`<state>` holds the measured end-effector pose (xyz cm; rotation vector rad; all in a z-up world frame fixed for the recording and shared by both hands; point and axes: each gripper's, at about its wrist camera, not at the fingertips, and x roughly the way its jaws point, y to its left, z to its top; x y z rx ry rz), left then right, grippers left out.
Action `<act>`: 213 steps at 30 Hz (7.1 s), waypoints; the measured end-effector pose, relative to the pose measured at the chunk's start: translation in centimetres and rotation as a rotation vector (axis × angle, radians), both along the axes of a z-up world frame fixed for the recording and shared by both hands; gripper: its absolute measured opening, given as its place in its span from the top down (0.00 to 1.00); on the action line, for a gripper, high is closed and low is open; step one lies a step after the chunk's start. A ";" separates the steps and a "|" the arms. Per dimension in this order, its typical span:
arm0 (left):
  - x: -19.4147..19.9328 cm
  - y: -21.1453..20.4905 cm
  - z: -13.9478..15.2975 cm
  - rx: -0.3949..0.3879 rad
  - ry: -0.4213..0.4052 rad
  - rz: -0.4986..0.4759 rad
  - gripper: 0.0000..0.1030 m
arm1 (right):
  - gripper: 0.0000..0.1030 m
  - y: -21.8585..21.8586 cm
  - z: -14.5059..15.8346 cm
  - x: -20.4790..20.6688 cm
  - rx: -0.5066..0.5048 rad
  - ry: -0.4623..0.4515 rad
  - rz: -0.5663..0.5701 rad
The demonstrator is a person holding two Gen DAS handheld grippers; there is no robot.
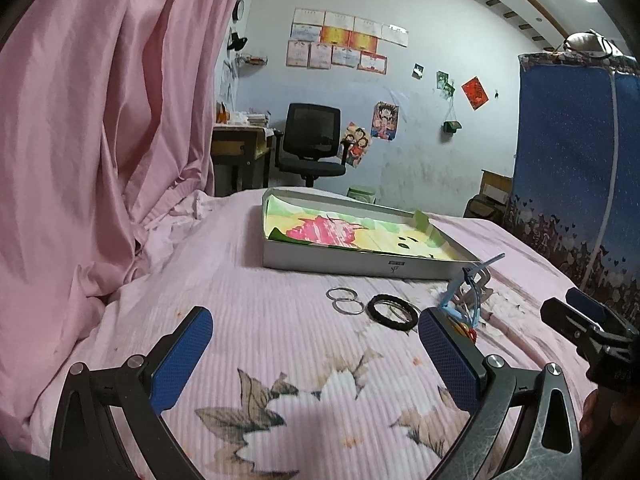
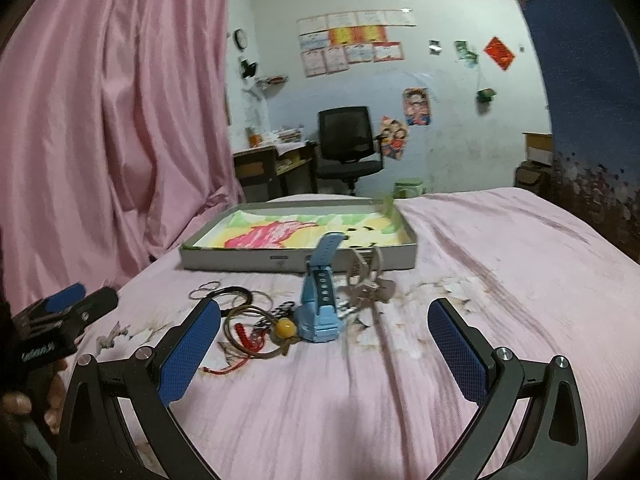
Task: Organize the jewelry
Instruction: 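Move right tool to the yellow-ball keychain while left tool approaches the silver rings, then close right tool on the yellow-ball keychain while left tool closes on a silver ring, then carry both items over the tray and open both tools to drop them, then withdraw both open tools from the tray back to the jewelry, then grasp the blue smartwatch with right tool while left tool grasps the black bracelet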
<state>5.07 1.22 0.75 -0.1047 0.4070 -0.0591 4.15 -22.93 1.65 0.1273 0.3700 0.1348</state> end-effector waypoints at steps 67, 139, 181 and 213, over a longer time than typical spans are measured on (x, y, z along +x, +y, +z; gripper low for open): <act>9.0 -2.1 1.4 0.053 0.141 -0.256 0.73 | 0.81 3.2 -1.9 7.9 -0.032 0.200 0.247; 12.8 1.9 2.6 -0.070 0.012 -0.004 0.07 | 0.12 3.9 3.7 14.9 -0.013 -0.028 0.068; 9.0 -3.2 -1.8 -0.037 0.260 -0.331 0.36 | 0.26 0.0 -2.8 10.0 -0.035 0.266 0.102; 10.0 -2.8 -3.0 -0.145 0.350 -0.346 0.94 | 0.61 0.9 -6.8 12.9 0.035 0.437 0.206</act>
